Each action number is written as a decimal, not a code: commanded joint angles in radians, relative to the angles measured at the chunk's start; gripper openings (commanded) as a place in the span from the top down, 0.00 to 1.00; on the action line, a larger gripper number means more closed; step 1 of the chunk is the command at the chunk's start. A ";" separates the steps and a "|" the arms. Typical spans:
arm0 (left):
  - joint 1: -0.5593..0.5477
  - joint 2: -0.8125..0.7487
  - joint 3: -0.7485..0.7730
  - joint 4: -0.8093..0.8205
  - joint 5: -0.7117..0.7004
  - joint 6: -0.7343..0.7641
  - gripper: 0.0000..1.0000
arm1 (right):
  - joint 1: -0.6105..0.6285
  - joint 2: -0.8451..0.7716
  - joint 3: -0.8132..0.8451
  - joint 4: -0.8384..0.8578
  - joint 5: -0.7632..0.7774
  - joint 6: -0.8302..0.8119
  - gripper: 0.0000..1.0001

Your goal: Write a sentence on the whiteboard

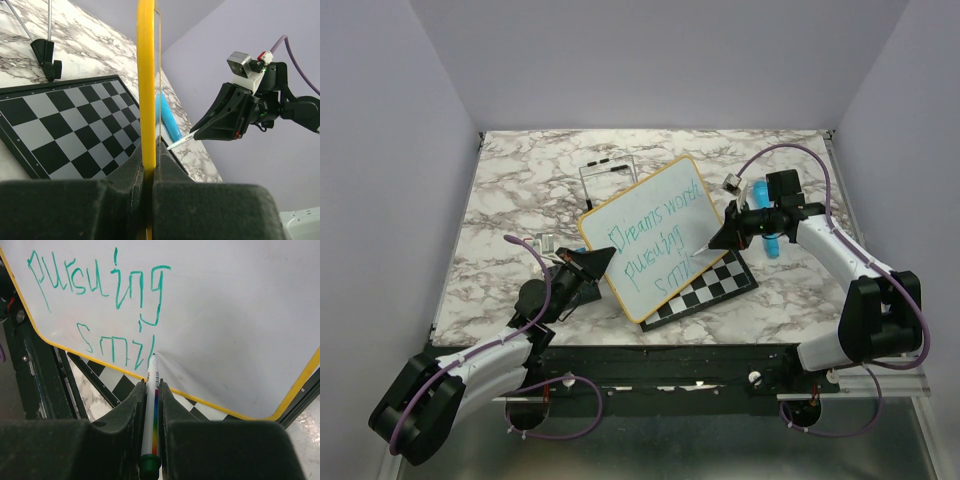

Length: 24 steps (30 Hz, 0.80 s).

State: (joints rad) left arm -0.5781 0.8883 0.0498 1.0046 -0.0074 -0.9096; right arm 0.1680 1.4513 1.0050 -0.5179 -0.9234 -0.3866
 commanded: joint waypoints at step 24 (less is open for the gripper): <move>-0.003 -0.025 -0.024 0.089 0.006 0.015 1.00 | -0.019 0.054 0.000 -0.013 0.095 -0.009 0.99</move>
State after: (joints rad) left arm -0.5781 0.8883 0.0498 1.0042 -0.0078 -0.9096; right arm 0.1642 1.4948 1.0050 -0.5251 -0.8913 -0.3927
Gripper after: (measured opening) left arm 0.074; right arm 0.200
